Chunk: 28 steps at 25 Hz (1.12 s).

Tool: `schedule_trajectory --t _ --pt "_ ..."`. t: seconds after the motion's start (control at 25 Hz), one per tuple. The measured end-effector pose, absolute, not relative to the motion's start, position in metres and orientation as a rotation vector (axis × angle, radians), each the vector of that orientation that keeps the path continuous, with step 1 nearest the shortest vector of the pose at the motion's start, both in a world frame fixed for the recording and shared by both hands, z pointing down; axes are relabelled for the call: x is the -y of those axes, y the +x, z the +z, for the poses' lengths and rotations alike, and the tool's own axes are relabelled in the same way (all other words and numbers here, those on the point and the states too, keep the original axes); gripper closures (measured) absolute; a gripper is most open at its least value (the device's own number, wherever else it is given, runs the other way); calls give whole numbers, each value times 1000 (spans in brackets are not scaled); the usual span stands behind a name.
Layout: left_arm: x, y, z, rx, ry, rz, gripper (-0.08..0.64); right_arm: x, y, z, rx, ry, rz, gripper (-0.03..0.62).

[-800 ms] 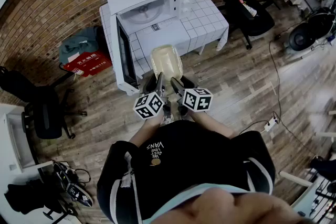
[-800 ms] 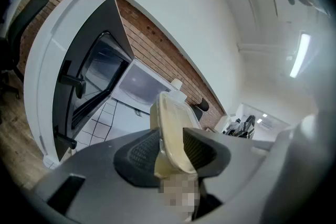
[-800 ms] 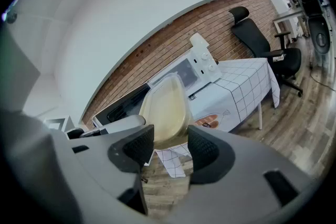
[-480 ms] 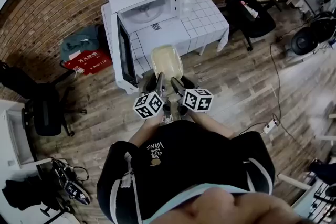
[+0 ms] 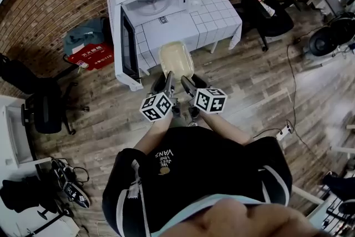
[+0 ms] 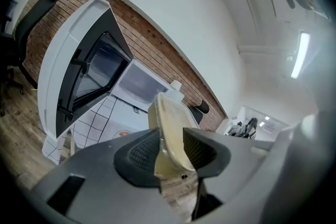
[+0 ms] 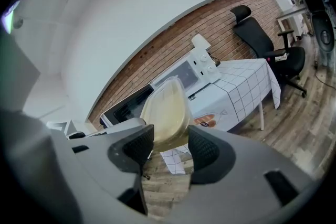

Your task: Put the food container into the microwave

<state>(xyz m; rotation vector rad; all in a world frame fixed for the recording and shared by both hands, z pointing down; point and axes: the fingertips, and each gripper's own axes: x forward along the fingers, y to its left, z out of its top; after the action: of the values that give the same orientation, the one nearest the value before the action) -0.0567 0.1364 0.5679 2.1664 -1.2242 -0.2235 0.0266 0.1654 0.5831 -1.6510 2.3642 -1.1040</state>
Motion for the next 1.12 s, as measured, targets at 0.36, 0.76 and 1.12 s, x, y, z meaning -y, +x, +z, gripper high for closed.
schedule_trajectory --t 0.36,0.76,1.12 --pt "-123 -50 582 1211 2153 -193 417 -154 33 597 -2335 -1659 -1148 396" --pt "-64 -55 587 1191 2137 -193 417 -96 27 599 -2316 -1684 -1160 396" --pt "-5 -63 588 1172 2140 -200 417 -38 19 600 -2300 -1714 -1152 396"
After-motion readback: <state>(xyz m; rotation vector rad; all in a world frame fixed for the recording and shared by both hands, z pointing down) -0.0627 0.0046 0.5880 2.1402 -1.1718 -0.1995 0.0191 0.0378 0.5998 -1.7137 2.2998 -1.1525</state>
